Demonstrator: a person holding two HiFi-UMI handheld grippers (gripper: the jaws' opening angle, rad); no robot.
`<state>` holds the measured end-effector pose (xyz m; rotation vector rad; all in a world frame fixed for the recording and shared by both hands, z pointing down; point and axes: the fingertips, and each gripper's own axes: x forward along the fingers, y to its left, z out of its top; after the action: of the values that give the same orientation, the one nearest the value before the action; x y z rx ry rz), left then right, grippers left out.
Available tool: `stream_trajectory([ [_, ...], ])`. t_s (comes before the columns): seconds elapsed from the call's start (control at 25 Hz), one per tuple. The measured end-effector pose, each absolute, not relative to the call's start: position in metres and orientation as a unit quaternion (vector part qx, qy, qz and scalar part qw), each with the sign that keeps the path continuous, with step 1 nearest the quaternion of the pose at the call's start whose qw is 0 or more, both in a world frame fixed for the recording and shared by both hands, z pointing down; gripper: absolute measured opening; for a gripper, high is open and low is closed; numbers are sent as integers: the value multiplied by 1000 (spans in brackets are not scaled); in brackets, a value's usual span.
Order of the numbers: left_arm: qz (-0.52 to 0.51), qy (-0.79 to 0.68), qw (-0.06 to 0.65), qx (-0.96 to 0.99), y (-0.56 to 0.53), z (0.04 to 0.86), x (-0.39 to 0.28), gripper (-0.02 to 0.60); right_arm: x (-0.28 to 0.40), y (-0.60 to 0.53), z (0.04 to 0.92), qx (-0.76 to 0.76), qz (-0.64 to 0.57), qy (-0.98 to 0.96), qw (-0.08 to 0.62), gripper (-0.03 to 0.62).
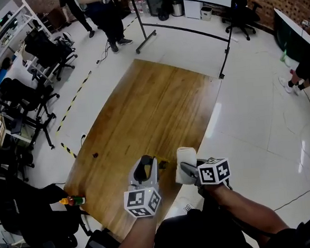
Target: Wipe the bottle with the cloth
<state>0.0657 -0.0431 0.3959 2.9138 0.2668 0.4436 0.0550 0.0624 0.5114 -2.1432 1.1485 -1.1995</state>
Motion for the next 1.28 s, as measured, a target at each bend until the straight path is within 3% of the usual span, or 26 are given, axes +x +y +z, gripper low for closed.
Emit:
stream_trajectory([
  [0.24, 150, 148, -18, 977, 2, 401, 49, 170, 28, 138, 436, -764, -382, 484, 190, 74],
  [0.6, 157, 46, -18, 986, -12, 400, 48, 174, 56, 177, 392, -761, -355, 515, 172, 74],
  [0.92, 202, -14, -100, 974, -5, 409, 58, 176, 98, 164, 356, -700, -322, 626, 121, 74],
  [1.16, 213, -81, -70, 971, -14, 399, 45, 267, 116, 185, 336, -656, -316, 676, 110, 74],
  [1.28, 206, -102, -48, 972, -10, 395, 15, 276, 113, 180, 333, -635, -315, 697, 110, 74],
])
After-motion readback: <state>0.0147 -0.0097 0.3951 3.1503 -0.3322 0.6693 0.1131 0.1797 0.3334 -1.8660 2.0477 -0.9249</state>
